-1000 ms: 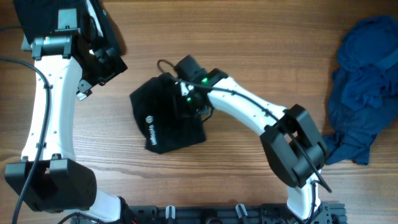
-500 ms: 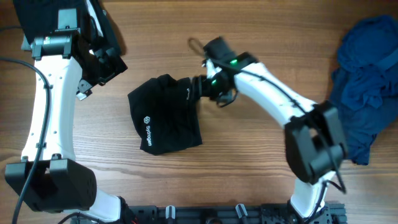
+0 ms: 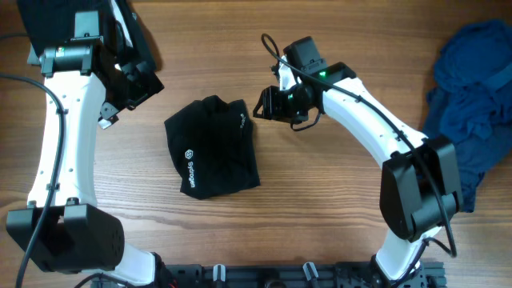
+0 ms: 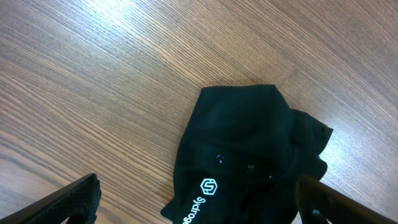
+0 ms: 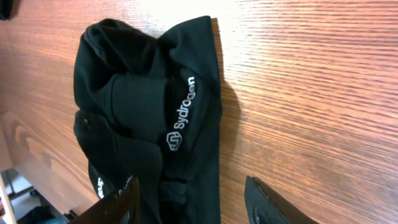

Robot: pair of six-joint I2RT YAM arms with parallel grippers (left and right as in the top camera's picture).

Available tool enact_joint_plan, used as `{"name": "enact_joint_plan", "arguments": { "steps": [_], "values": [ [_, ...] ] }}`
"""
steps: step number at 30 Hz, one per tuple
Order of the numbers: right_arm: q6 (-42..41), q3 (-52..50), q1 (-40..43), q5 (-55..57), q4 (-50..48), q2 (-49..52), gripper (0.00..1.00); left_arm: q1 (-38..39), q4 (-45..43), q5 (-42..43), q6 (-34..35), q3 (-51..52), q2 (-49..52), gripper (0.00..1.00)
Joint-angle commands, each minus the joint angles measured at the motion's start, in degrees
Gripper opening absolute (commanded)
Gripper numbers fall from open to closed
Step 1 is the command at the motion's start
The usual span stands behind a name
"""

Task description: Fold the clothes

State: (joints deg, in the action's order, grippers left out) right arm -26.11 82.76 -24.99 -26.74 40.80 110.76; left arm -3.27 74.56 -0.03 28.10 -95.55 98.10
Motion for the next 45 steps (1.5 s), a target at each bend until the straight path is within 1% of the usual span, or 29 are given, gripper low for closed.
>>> {"name": "enact_joint_plan", "arguments": {
  "steps": [1,4,8,13,28,32,40,45],
  "values": [
    [-2.82,-3.13,-0.55,-1.25,-3.74,-0.17,0.53,0.44,0.02,0.7,-0.9,-0.02,0.26,1.0],
    [-4.07,-3.78,-0.57,-2.27,-5.9,0.96,0.5,0.44,0.02,0.68,-0.9,-0.02,0.26,1.0],
    [-4.94,-3.78,-1.01,-6.27,-8.74,3.52,0.5,0.44,0.0,0.68,-0.9,-0.02,0.26,1.0],
    [-6.16,-3.78,-2.05,-6.27,-9.68,6.27,0.5,0.44,0.0,0.68,-0.9,-0.02,0.26,1.0],
    [-9.53,-3.78,-3.98,-4.85,-9.94,8.74,0.51,0.44,-0.04,0.66,-0.9,-0.02,0.26,1.0],
    [-10.08,-3.78,-5.22,-0.76,-9.7,9.05,0.51,0.44,0.02,0.66,-0.92,-0.02,0.26,1.0],
    [-9.86,-3.78,-4.96,0.46,-9.75,9.05,0.51,0.44,0.0,0.66,-0.92,-0.02,0.26,1.0],
    [-9.66,-3.78,-3.06,1.2,-9.44,9.05,0.5,0.44,0.22,0.63,-0.94,-0.02,0.26,1.0]
  ]
}}
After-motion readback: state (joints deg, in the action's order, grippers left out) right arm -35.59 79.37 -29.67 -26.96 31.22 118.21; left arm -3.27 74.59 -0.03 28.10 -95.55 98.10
